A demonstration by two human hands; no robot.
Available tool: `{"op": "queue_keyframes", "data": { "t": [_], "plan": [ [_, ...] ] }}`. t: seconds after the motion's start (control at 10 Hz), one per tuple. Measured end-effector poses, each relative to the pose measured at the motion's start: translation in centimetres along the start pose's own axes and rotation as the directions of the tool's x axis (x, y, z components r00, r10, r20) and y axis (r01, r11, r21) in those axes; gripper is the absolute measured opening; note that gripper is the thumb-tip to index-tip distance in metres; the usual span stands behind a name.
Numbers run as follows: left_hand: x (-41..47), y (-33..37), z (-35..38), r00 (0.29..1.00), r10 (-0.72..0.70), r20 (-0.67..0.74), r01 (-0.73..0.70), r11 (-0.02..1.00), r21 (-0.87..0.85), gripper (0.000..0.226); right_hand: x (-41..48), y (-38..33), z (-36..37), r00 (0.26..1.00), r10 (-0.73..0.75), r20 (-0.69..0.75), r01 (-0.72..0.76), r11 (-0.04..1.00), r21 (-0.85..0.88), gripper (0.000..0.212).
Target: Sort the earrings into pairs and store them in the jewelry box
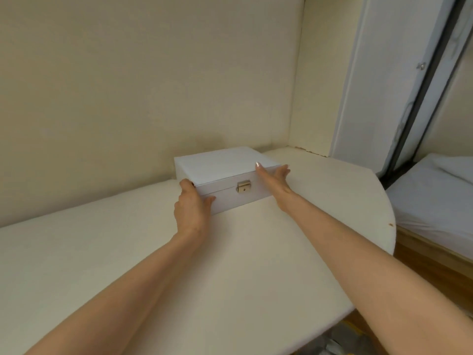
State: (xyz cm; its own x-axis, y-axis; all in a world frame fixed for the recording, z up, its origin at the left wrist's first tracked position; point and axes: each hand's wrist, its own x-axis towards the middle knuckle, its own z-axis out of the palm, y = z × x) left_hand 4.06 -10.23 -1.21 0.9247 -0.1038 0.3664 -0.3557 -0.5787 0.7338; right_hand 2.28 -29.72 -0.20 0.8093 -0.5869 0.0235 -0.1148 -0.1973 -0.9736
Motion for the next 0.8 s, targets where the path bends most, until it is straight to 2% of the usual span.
{"op": "queue_keyframes", "data": {
  "t": [0.1,0.3,0.5,0.8],
  "plan": [
    [1.4,-0.5,0.6,1.0,-0.003,-0.017,0.004,0.997,0.083,0.051,2.2,-0.6,1.3,1.0,0.011,-0.007,-0.011,0.998,-0.055,0.102],
    [3.2,-0.7,1.0,0.999,-0.028,-0.016,0.029,0.998,0.047,0.066,5.2,-1.3,1.7,0.997,0.07,0.039,-0.068,0.996,-0.049,0.105],
    [4.5,-1.6,0.2,0.998,-0.046,-0.044,0.045,0.999,-0.006,0.052,6.5,-1.5,3.3,0.999,0.049,0.004,-0.048,0.997,-0.054,0.097],
    [4.9,-2.1,0.0,0.999,-0.041,-0.025,0.039,0.997,-0.067,0.055,6.8,-1.4,3.1,1.0,0.009,-0.002,-0.01,0.997,-0.081,0.082]
  ]
}}
